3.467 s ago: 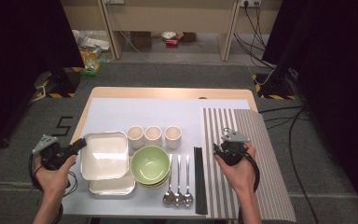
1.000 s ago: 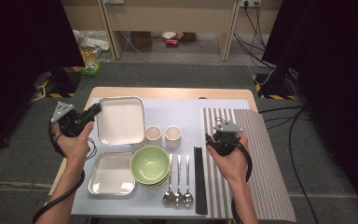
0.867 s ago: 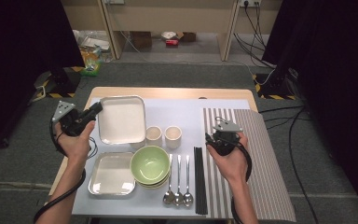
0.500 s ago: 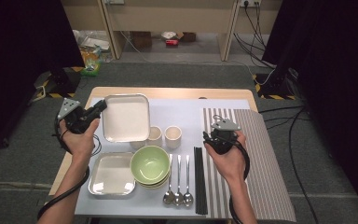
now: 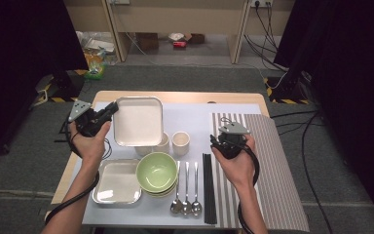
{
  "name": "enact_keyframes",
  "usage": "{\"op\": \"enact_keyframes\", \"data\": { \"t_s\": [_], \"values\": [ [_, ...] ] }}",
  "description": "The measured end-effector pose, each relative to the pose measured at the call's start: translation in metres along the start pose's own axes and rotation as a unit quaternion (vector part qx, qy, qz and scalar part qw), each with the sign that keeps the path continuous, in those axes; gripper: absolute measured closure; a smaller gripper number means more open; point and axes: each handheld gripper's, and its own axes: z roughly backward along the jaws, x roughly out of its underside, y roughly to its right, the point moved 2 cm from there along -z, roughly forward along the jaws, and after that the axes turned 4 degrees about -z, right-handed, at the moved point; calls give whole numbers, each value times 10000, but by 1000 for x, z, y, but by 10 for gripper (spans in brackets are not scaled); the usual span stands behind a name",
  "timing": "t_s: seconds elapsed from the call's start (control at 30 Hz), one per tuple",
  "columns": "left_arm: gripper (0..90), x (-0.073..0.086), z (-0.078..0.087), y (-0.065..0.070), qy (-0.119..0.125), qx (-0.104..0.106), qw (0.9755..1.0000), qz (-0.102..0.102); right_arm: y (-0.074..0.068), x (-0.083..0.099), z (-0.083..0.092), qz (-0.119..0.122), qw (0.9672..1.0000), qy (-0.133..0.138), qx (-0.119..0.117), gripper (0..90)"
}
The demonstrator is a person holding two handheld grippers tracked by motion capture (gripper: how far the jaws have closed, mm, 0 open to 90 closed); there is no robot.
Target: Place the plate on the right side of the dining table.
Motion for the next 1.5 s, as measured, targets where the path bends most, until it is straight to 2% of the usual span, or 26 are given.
{"op": "enact_keyframes", "data": {
  "t_s": [0.33, 0.6, 1.23, 1.5],
  "values": [
    [867, -1, -11, 15, 6, 98, 9999, -86, -3, -3, 1, 2, 10000, 90, -27, 463],
    [867, -2, -16, 21, 2, 148, 9998, -110, -6, -6, 0, 22, 9998, 170, -72, 463],
    [867, -5, -30, 35, 4, 153, 9997, -184, -8, -12, 0, -51, 9994, 330, -111, 464],
    [867, -6, -40, 47, -32, 185, 9995, -270, -14, -21, -2, -31, 9990, 393, -189, 464]
  ]
}}
